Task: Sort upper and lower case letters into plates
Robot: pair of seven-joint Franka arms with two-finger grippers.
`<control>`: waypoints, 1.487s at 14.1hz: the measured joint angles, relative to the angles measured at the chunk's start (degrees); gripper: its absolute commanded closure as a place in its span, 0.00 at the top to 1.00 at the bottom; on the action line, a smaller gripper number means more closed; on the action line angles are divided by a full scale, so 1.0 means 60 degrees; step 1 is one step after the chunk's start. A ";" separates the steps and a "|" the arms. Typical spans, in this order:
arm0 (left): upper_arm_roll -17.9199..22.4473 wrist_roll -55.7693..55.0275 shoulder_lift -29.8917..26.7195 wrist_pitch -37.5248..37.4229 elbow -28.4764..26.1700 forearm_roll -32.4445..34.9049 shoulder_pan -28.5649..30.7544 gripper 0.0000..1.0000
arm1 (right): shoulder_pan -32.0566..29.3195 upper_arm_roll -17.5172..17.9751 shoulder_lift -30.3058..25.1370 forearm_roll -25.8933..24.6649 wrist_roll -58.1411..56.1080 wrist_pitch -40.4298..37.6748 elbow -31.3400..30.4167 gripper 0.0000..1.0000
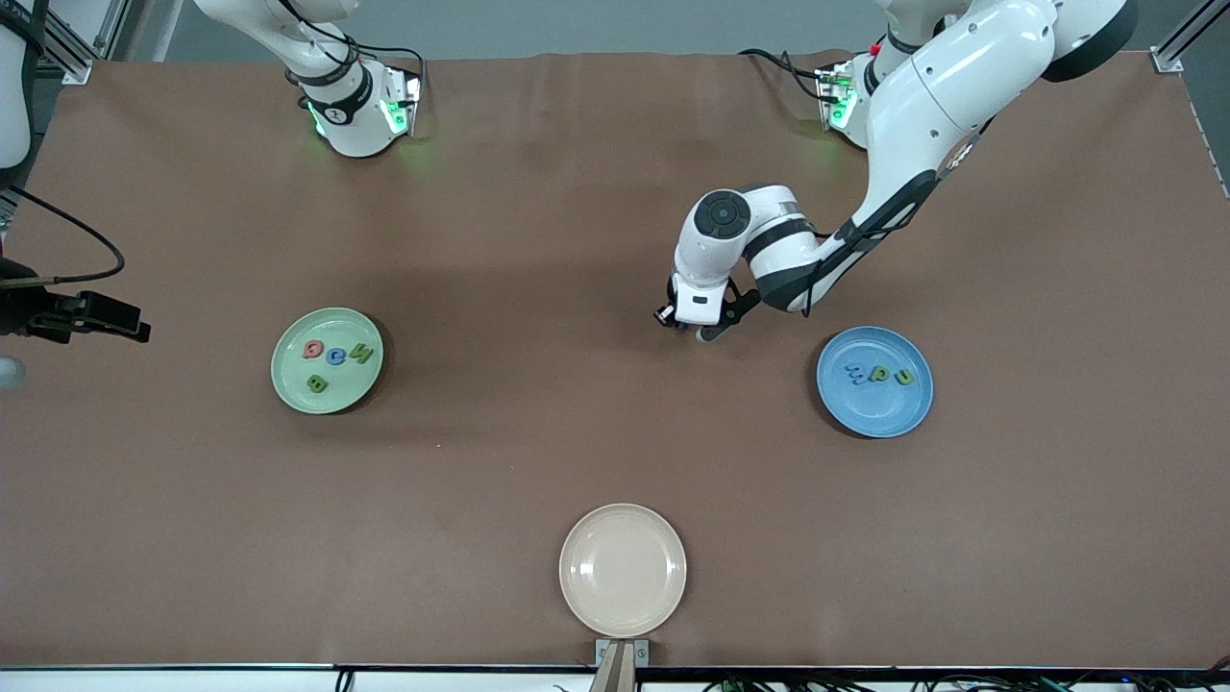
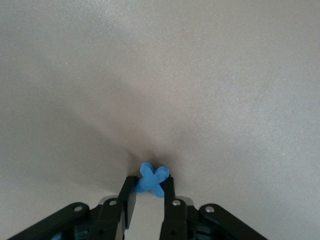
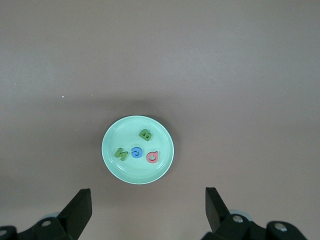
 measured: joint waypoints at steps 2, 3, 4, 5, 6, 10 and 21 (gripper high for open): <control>0.0067 0.0001 -0.0006 -0.0010 0.0081 0.0005 0.0029 0.13 | -0.0177 0.0203 -0.0184 -0.0029 0.0000 0.0037 -0.0163 1.00; 0.0107 0.0009 -0.0034 -0.0019 0.0151 0.0018 0.0055 0.12 | -0.0214 0.0248 -0.0252 -0.0038 0.0000 0.0037 -0.0195 1.00; 0.0121 0.0039 -0.0090 -0.0091 0.0231 0.0018 0.0087 0.12 | -0.0224 0.0275 -0.0342 -0.0046 0.0000 0.0036 -0.0238 1.00; 0.0122 0.0112 -0.0183 -0.0312 0.0339 0.0018 0.0115 0.12 | -0.0226 0.0291 -0.0459 -0.0052 -0.0001 0.0024 -0.0299 1.00; 0.0116 0.0261 -0.0299 -0.0651 0.0459 0.0018 0.0146 0.12 | -0.0226 0.0309 -0.0598 -0.0062 -0.0003 -0.0020 -0.0354 1.00; -0.0670 0.1541 -0.0780 -0.2033 0.0665 0.0018 0.1302 0.11 | -0.0226 0.0386 -0.1334 -0.0154 -0.0004 -0.0347 -0.0675 1.00; -0.1498 0.7084 -0.0562 -0.3568 0.0650 0.1067 0.5672 0.11 | -0.0237 0.0393 -0.2739 -0.0288 -0.0028 -0.0913 -0.1246 1.00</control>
